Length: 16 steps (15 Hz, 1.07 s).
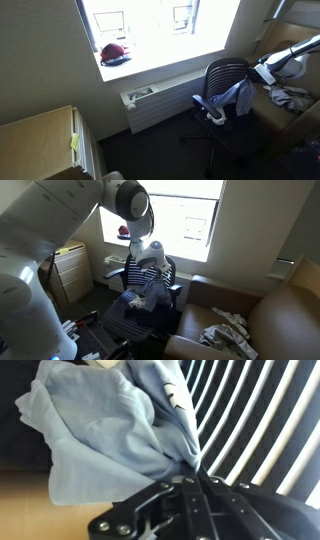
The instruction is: Move the blue cloth to the couch
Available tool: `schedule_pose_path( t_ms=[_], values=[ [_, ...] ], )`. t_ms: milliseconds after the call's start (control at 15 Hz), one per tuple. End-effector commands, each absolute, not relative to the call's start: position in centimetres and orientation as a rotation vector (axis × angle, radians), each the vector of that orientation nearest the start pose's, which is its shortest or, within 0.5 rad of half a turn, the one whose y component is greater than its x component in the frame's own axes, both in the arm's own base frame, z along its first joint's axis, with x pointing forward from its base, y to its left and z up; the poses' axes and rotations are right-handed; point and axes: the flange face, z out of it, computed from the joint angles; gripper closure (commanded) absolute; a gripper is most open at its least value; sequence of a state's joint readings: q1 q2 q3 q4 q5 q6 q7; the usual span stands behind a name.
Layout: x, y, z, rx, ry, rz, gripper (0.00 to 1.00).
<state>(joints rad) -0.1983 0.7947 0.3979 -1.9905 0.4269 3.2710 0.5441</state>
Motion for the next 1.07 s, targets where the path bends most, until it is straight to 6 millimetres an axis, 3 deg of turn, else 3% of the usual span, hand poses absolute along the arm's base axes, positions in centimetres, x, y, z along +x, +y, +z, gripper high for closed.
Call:
schedule_pose_path(
  t_ms=[0, 133, 200, 533, 600, 667, 733, 1000],
  values=[
    [60.2, 5.5, 21.3, -2.254, 1.207, -0.668, 0.99],
    [59.7, 5.1, 26.2, -2.130, 1.214, -0.818, 0.99],
    [61.3, 3.9, 30.7, -2.079, 1.231, -0.858, 0.99],
    [58.6, -1.1, 42.7, -1.803, 1.411, -1.061, 0.99],
    [57.2, -1.8, 42.8, -1.785, 1.453, -1.062, 0.99],
    [57.3, 0.9, 40.4, -1.848, 1.426, -0.903, 0.99],
    [59.7, -0.8, 42.4, -1.815, 1.399, -1.007, 0.99],
    [59.3, -0.5, 42.2, -1.822, 1.404, -0.989, 0.99]
  ],
)
